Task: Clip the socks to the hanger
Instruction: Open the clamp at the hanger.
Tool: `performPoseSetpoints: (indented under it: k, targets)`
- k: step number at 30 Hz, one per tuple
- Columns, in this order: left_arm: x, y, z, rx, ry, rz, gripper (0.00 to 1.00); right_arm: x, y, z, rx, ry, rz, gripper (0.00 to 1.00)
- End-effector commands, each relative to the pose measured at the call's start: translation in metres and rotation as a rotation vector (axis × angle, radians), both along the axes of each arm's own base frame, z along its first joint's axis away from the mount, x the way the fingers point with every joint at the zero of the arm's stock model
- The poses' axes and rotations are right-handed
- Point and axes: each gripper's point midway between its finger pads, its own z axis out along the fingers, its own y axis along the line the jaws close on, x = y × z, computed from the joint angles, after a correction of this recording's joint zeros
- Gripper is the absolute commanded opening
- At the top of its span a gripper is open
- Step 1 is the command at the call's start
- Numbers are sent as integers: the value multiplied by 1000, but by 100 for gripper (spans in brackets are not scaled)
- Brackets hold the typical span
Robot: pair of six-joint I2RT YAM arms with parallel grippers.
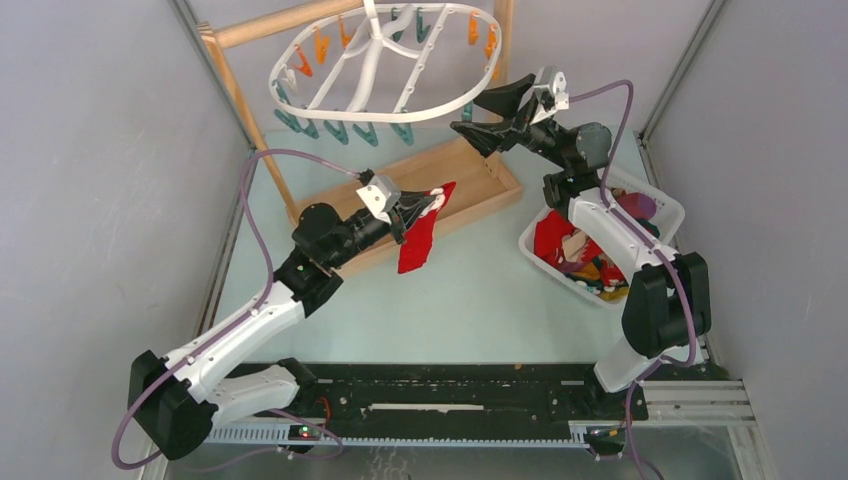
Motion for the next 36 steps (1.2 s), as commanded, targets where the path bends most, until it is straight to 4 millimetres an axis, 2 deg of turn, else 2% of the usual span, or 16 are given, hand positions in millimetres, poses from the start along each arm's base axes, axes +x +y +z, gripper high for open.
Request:
performPoseSetpoints:
  k: [1,13,22,30,36]
  targets:
    - [-6,-1,45,-70,-92,-18,0,-11,0,28,55,-37,18,71]
    - [-5,-1,44,-67,-91,-18,0,-13,10,26,78,5,40,66]
    - [-5,-1,45,-69,-93,-17,0,-8,9,31,99,5,21,63]
    - [-5,-2,44,-71,-89,-24,0,-9,6,37,104,-9,23,64]
    - [-5,-2,46,-73,-94,-25,0,-9,7,35,102,-2,26,56]
